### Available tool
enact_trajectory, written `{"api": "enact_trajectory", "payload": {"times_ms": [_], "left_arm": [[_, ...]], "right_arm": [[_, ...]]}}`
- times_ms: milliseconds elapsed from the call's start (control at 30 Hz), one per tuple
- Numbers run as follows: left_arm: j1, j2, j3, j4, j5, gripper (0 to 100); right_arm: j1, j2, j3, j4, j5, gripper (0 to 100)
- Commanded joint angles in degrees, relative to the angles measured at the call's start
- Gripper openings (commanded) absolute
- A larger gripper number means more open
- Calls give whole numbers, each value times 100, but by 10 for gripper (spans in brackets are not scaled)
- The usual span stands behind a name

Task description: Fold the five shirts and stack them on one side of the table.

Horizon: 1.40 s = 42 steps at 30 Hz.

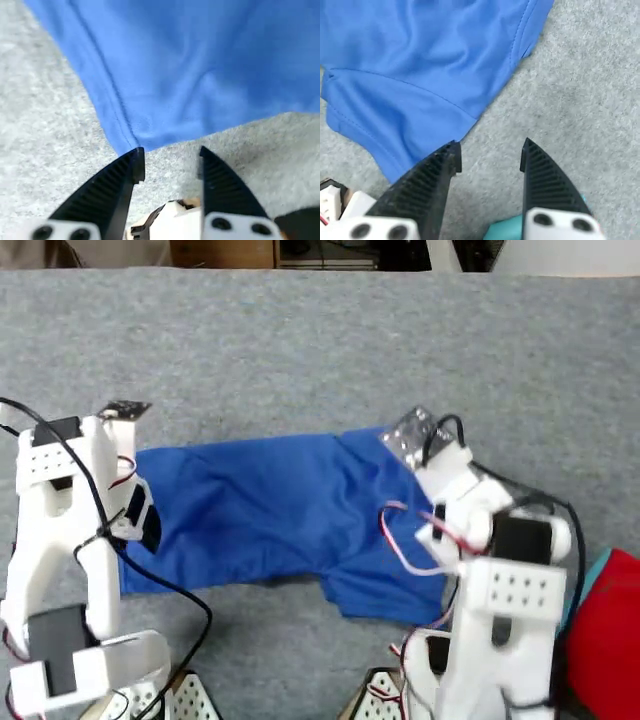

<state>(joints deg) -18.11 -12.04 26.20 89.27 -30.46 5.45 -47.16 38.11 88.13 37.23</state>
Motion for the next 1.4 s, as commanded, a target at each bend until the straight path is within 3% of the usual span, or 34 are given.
{"api": "enact_trajectory", "payload": {"times_ms": [0,100,167,300,333,467,633,1067,1233,1367], "left_arm": [[-53,-470,-123,-149,571,216],[-18,-541,-290,-633,1152,216],[114,-532,-325,-1081,1626,195],[519,-242,53,-2356,2374,50],[571,-92,132,-2664,2479,12],[571,708,141,-3473,2690,16],[563,2009,-185,-4018,2655,19],[-193,3890,-2646,-3692,2690,19],[-220,4171,-3420,-2936,2690,19],[-229,4171,-4079,-2303,2690,19]], "right_arm": [[84,857,-831,-114,-141,206],[4,1666,-1596,-114,-413,176],[-233,2255,-2141,-114,-659,100],[-857,3582,-3037,-141,-958,27],[-1007,3934,-3231,-141,-1090,30],[-1464,5393,-4022,-158,-1468,30],[-1385,7310,-5314,-308,-1732,29],[-743,10624,-9930,853,-1697,27],[-769,11266,-11503,1371,-1697,27],[-681,11319,-11960,1415,-1697,27]]}}
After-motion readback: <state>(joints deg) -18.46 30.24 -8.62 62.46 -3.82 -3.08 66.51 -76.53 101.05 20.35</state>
